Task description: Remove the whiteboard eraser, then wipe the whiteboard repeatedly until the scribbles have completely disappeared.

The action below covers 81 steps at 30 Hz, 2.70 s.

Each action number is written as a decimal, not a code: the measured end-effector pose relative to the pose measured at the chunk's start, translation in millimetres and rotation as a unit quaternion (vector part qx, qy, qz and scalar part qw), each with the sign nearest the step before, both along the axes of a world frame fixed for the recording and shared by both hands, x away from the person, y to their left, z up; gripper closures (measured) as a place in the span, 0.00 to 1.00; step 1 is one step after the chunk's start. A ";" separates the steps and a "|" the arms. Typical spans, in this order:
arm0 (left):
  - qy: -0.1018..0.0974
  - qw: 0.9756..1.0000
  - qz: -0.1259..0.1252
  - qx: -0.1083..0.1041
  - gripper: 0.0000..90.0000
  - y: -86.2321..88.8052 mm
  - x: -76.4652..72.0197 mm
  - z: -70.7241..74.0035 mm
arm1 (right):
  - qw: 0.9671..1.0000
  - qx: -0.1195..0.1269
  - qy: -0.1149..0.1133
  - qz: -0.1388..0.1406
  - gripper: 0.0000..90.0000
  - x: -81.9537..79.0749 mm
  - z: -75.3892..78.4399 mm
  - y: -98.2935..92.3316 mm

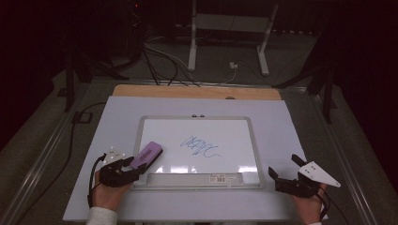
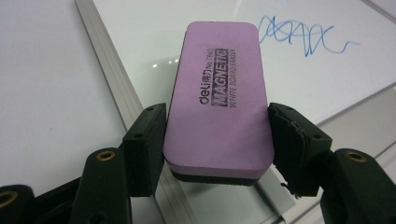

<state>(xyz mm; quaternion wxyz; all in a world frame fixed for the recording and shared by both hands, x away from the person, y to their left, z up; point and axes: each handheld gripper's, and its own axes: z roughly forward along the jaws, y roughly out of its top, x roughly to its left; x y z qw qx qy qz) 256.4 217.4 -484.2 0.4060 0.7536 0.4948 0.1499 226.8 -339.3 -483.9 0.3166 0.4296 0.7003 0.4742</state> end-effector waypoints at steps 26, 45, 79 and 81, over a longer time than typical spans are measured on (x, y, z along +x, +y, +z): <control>-0.032 0.999 -0.017 0.003 0.46 -32.6 40.7 14.3 | 1.000 0.002 -0.001 -0.001 0.00 0.3 -0.2 -1.4; -0.028 0.998 -0.045 0.028 0.46 -82.8 77.7 0.7 | 1.000 0.002 0.001 -0.001 0.00 0.7 -0.5 -1.8; -0.001 0.999 -0.041 -0.019 0.20 -104.5 115.2 -14.5 | 1.000 0.000 0.001 0.000 0.00 1.4 -1.0 -2.0; 0.002 0.999 -0.042 -0.016 0.23 -106.5 116.1 -16.4 | 1.000 0.000 0.001 0.000 0.00 1.5 -1.1 -2.2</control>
